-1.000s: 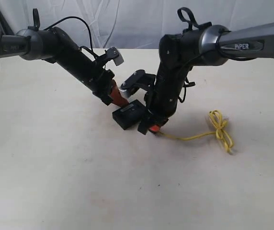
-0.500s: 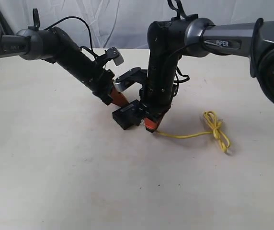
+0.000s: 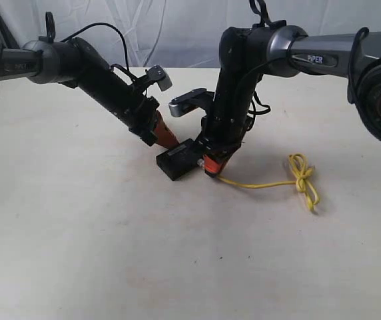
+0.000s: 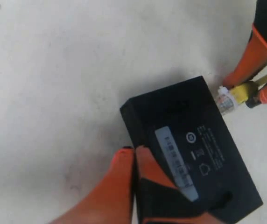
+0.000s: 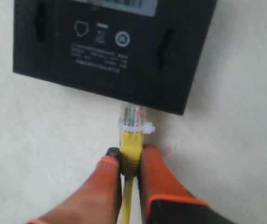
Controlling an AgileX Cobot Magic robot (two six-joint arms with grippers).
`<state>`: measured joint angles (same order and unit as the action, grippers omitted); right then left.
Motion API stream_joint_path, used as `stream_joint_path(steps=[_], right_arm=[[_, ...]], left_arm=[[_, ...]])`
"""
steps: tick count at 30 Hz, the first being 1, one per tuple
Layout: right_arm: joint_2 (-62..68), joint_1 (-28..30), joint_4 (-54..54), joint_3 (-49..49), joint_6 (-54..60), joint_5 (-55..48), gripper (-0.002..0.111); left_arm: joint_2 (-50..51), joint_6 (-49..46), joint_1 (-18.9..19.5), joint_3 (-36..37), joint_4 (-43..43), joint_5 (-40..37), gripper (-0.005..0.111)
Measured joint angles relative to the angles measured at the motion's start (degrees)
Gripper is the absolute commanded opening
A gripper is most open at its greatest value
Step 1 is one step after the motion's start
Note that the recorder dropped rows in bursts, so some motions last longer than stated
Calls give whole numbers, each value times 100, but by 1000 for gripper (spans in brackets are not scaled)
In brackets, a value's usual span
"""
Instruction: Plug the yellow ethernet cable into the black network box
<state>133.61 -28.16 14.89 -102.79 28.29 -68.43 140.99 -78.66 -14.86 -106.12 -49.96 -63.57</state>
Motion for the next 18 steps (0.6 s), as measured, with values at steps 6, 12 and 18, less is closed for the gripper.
stream_joint_path(steps=[6,12,18], right_arm=[[0,0,14,0,0,120,-1],[0,0,-8,0,0,189,-1],[56,0,-29,0,0,228,-1]], left_arm=[[0,0,0,0,0,22,0],[0,0,0,0,0,34,0],[0,8,0,0,0,43,0]])
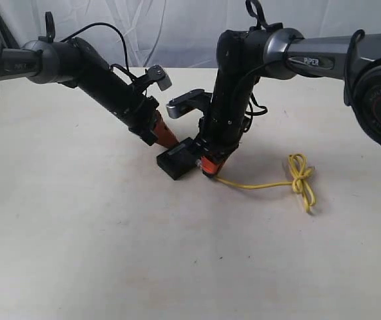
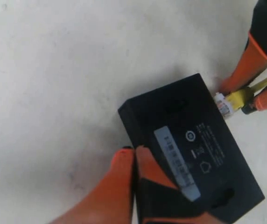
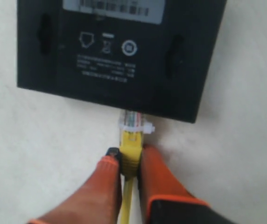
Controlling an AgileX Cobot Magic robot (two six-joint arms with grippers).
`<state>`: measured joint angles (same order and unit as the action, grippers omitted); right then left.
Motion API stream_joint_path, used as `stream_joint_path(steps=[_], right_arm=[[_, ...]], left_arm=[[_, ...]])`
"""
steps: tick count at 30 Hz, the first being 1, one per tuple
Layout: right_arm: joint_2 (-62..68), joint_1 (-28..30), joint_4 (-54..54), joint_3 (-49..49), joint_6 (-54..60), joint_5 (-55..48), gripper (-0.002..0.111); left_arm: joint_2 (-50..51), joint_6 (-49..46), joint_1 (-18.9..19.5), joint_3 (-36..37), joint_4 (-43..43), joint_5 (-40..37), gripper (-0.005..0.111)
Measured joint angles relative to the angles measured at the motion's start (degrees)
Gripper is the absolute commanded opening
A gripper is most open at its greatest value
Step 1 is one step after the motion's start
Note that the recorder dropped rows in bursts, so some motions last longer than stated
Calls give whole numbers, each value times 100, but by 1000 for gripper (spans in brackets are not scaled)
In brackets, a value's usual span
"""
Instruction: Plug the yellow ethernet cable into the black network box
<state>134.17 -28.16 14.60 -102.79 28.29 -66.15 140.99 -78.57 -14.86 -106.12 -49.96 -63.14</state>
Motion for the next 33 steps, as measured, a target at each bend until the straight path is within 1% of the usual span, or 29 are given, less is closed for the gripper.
stream_joint_path(steps=[21,33], right_arm=[[32,0,-197,-70,23,-26,-1],[20,0,-40,-107,89,-2,-1]], left_arm=[[0,0,0,0,0,4,0],[0,0,0,0,0,86,0]])
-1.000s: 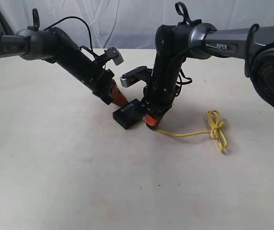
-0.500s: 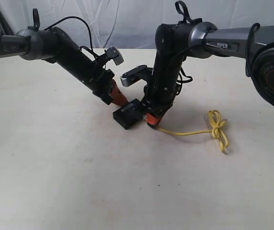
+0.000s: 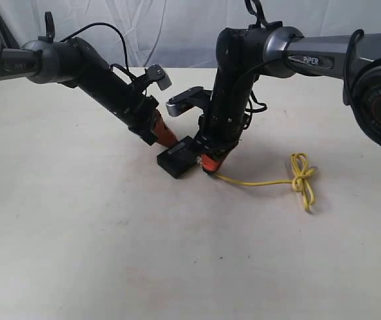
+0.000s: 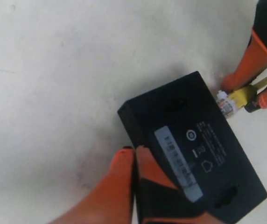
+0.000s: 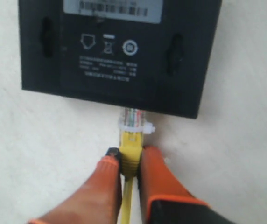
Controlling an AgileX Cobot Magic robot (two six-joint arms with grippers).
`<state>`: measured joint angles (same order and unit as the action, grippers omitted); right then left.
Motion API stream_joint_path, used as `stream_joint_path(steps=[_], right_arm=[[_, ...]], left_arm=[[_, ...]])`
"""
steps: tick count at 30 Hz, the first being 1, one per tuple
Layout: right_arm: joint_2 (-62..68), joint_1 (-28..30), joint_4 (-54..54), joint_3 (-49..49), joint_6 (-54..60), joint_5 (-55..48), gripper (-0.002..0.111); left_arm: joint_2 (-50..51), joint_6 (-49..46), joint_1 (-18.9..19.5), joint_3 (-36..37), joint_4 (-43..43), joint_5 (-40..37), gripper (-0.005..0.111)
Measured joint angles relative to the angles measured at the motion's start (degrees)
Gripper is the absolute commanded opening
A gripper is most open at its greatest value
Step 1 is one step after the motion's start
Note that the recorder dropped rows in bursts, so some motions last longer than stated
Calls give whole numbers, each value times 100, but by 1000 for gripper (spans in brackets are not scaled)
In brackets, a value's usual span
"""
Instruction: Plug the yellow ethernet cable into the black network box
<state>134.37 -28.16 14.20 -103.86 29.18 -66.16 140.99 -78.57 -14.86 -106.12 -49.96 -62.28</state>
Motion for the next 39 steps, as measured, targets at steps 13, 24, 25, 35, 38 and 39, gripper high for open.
stream_joint_path(steps=[13,24,25,35,38,39], right_arm=[[0,-36,-129,0,80,216,-1],[0,-57,-215,0,143,391,-1],[0,-57,-227,0,142,391,-1],[62,-57,-272,0,379,552,-1],[62,-57,-272,0,379,552,-1],[62,-57,-272,0,390,552,-1]], left_arm=[[0,0,11,0,-33,112,0],[0,0,54,0,-33,149,0],[0,0,54,0,-33,149,0],[0,-65,54,0,-61,84,0],[0,-100,54,0,-61,84,0],[0,-102,54,0,-61,84,0]])
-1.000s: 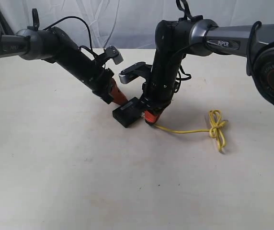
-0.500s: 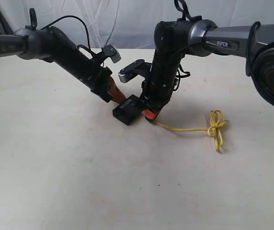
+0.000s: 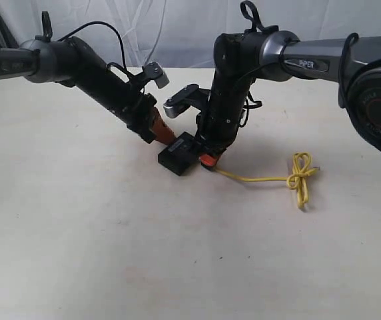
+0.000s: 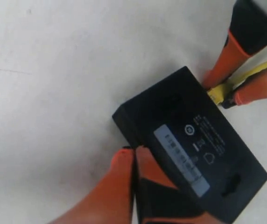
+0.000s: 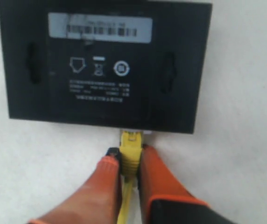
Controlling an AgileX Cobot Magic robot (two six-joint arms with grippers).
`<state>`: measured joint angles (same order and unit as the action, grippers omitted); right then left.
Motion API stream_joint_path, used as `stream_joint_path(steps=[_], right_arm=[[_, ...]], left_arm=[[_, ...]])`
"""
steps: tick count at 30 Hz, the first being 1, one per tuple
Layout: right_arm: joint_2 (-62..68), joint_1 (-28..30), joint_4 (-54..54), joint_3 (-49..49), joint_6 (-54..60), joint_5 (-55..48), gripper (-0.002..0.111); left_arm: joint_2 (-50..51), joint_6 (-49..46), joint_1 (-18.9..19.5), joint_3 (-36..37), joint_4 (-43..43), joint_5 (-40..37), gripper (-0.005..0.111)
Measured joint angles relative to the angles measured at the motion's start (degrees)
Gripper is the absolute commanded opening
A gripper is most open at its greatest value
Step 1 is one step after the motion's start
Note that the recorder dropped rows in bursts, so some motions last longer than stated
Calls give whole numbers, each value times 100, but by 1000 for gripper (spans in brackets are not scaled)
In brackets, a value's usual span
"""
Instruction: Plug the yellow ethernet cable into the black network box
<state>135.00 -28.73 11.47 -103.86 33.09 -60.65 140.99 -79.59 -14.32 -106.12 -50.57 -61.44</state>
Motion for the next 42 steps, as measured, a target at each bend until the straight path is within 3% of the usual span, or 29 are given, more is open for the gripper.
stream_joint_path(steps=[18,42], right_arm=[[-29,-122,-169,-280,346,-305,-1],[-29,-148,-243,-344,1068,-166,-1]], left_arm=[[0,-660,28,-3,-96,-107,0],[0,-128,272,-3,-35,-295,0]])
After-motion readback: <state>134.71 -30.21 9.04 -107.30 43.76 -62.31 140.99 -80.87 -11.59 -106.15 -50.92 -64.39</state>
